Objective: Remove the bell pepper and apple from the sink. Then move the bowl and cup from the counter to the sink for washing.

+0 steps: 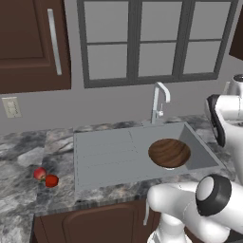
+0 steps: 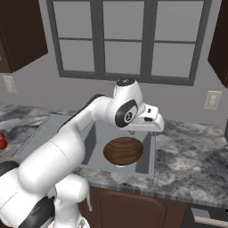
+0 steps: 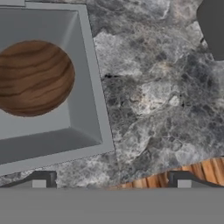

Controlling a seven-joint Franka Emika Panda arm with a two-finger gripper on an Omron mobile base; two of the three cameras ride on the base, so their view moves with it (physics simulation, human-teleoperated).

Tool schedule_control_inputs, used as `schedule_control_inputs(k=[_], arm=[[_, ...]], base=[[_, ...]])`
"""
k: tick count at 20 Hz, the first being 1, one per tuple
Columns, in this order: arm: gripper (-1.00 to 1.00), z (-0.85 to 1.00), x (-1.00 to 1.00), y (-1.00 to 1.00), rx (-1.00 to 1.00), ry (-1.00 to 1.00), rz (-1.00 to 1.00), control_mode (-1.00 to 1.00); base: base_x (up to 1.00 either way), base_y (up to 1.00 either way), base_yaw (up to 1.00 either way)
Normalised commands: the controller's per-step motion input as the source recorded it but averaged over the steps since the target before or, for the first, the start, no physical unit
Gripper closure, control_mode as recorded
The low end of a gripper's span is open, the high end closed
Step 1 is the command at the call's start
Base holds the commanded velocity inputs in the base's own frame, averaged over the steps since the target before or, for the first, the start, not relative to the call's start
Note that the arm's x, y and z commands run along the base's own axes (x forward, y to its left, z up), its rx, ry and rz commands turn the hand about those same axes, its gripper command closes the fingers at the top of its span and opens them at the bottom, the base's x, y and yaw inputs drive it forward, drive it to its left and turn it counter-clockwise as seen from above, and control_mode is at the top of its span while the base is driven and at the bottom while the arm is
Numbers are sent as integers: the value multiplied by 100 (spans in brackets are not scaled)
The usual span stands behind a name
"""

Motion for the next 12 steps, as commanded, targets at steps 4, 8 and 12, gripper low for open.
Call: schedule_control_inputs(k=[4, 8, 12], arm=[[-100, 3, -1, -9, 0, -11, -6, -100], [-100, 1, 0, -11, -4, -2, -6, -100], [-100, 1, 0, -20, 0, -1, -2, -100]], base=[[0, 0, 0], [0, 0, 0], [0, 0, 0]])
